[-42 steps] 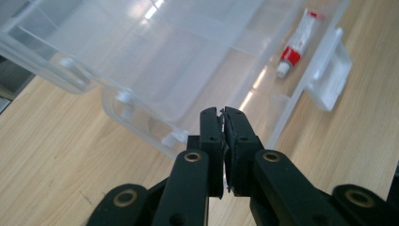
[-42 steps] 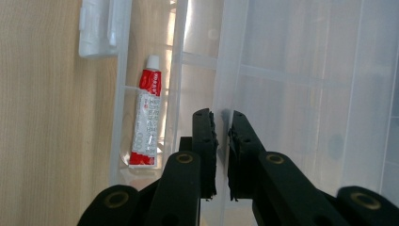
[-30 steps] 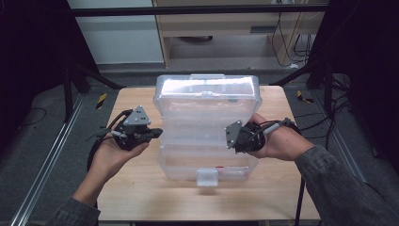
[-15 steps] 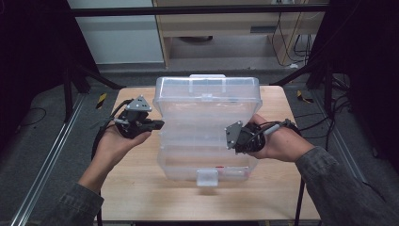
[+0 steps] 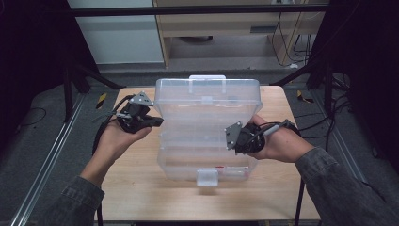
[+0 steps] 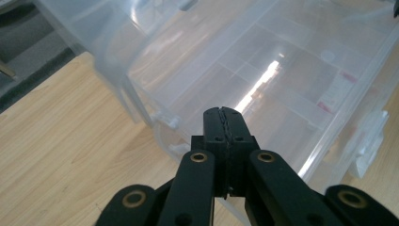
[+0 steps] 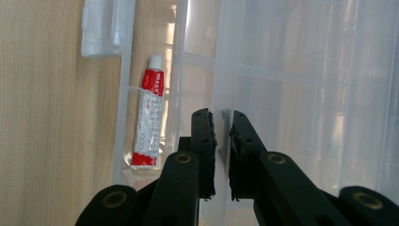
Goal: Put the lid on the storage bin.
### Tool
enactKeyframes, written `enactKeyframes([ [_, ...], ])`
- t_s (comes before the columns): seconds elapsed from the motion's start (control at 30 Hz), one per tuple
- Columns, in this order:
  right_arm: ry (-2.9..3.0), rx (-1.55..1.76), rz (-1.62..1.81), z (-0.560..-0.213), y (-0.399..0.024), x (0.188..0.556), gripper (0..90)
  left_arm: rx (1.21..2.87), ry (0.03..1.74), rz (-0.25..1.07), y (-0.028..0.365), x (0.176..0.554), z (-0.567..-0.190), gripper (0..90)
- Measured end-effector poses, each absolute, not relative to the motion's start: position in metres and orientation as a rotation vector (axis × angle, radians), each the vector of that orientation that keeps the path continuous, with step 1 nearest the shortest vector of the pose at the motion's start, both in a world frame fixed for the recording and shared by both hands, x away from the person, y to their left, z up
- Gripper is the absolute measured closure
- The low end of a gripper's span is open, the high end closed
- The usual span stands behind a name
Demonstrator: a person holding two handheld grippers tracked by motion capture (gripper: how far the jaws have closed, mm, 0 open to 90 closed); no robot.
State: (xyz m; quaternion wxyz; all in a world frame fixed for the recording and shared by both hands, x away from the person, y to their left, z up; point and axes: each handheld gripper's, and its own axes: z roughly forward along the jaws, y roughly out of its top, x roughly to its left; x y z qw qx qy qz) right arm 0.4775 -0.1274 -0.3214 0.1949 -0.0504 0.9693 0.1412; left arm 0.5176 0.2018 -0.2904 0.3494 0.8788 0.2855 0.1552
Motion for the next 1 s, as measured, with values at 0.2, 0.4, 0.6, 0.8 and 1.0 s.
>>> enactKeyframes([
  [0.2,2.722,-0.136,0.386,-0.322,-0.127,0.477,82.2,2.280,0.757,0.405,0.201,0.521,-0.289,90.0],
  [0.4,2.723,-0.140,0.383,-0.322,-0.127,0.476,82.0,2.266,0.772,0.419,0.201,0.521,-0.286,90.0],
  [0.6,2.724,-0.141,0.386,-0.324,-0.127,0.475,82.0,2.250,0.776,0.417,0.201,0.519,-0.286,90.0],
  [0.8,2.730,-0.147,0.388,-0.327,-0.128,0.471,82.4,2.251,0.753,0.422,0.201,0.512,-0.289,90.0],
  [1.0,2.738,-0.146,0.399,-0.330,-0.129,0.470,82.6,2.258,0.749,0.420,0.202,0.508,-0.292,90.0],
])
